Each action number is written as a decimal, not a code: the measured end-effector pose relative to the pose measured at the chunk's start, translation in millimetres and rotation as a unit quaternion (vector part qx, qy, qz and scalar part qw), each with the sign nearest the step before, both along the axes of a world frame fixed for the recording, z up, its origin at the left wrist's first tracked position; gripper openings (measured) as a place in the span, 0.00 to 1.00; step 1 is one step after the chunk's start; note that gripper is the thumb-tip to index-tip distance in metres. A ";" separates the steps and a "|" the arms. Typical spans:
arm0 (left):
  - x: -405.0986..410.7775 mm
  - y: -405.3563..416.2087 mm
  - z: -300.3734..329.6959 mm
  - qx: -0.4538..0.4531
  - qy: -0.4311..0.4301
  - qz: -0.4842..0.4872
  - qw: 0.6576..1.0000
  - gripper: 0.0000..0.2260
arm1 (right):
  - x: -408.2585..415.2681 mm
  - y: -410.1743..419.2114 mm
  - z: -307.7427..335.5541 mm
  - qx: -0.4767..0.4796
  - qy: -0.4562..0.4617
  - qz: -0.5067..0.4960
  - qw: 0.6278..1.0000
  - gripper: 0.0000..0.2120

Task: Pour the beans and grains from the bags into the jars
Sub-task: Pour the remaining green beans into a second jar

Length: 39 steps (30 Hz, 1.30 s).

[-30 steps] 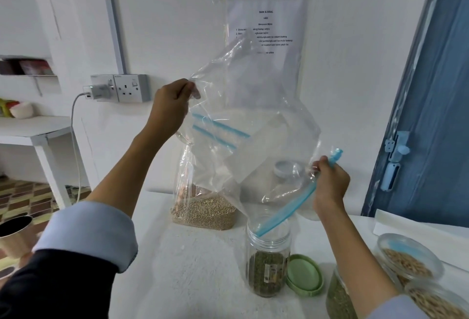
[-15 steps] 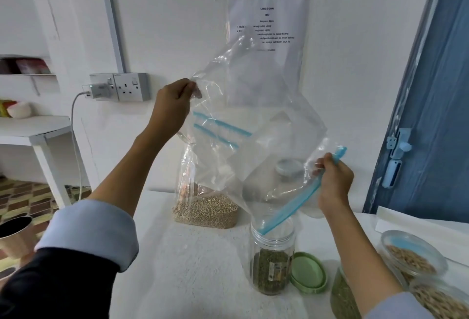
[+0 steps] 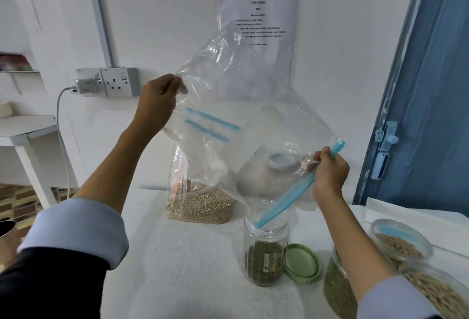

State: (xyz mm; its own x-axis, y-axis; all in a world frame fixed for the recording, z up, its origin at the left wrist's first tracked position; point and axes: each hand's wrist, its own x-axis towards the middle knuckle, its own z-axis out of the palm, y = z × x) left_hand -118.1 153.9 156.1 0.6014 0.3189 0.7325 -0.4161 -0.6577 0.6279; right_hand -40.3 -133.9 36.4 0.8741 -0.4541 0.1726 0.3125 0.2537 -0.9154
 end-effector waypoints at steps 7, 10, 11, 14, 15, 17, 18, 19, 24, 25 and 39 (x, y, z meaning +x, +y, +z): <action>7.9 -1.2 12.2 -0.016 -0.008 0.004 1.000 0.13 | 13.8 -23.8 49.6 -0.093 -0.036 -0.030 0.995 0.15; 14.2 -14.2 9.0 -0.036 0.006 -0.006 0.999 0.14 | 22.5 -43.2 58.9 -0.084 -0.014 -0.019 0.996 0.16; 17.0 -22.4 7.6 -0.041 0.011 -0.017 0.999 0.15 | 25.1 -53.5 61.6 -0.075 -0.010 -0.016 0.997 0.16; 26.7 -52.1 0.2 -0.061 0.027 -0.038 0.997 0.14 | 34.9 -90.1 67.7 -0.068 -0.016 -0.019 0.997 0.16; 30.4 -64.8 -3.8 -0.072 0.027 -0.042 0.996 0.14 | 37.0 -104.1 69.4 -0.069 -0.020 -0.019 0.997 0.16; 40.6 -97.3 -12.9 -0.085 0.025 -0.053 0.995 0.13 | 42.1 -138.5 70.5 -0.072 -0.023 -0.024 0.997 0.17; 44.5 -112.4 -17.3 -0.083 0.027 -0.055 0.995 0.12 | 45.2 -153.9 69.3 -0.075 -0.020 -0.030 0.997 0.17; 50.8 -132.4 -23.5 -0.087 0.032 -0.059 0.994 0.11 | 47.5 -175.0 68.2 -0.081 -0.017 -0.040 0.996 0.17; 74.2 -227.3 -46.9 -0.094 0.084 -0.105 0.986 0.13 | 69.5 -279.3 58.7 -0.107 -0.006 -0.051 0.993 0.16; 76.3 -245.1 -50.1 -0.091 0.092 -0.124 0.984 0.13 | 74.7 -300.2 57.1 -0.114 -0.003 -0.053 0.992 0.16; 127.1 -396.1 -67.5 -0.329 0.298 -0.609 0.658 0.44 | 125.5 -434.1 61.4 -0.419 0.004 0.146 0.896 0.15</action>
State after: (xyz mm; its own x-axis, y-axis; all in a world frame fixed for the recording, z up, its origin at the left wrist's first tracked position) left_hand 8.9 -242.2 88.6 0.8223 -0.5345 0.1954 0.0661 0.4307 0.9001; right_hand 85.1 -568.0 97.8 0.9375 0.0803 0.3386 0.3367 -0.4549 -0.8244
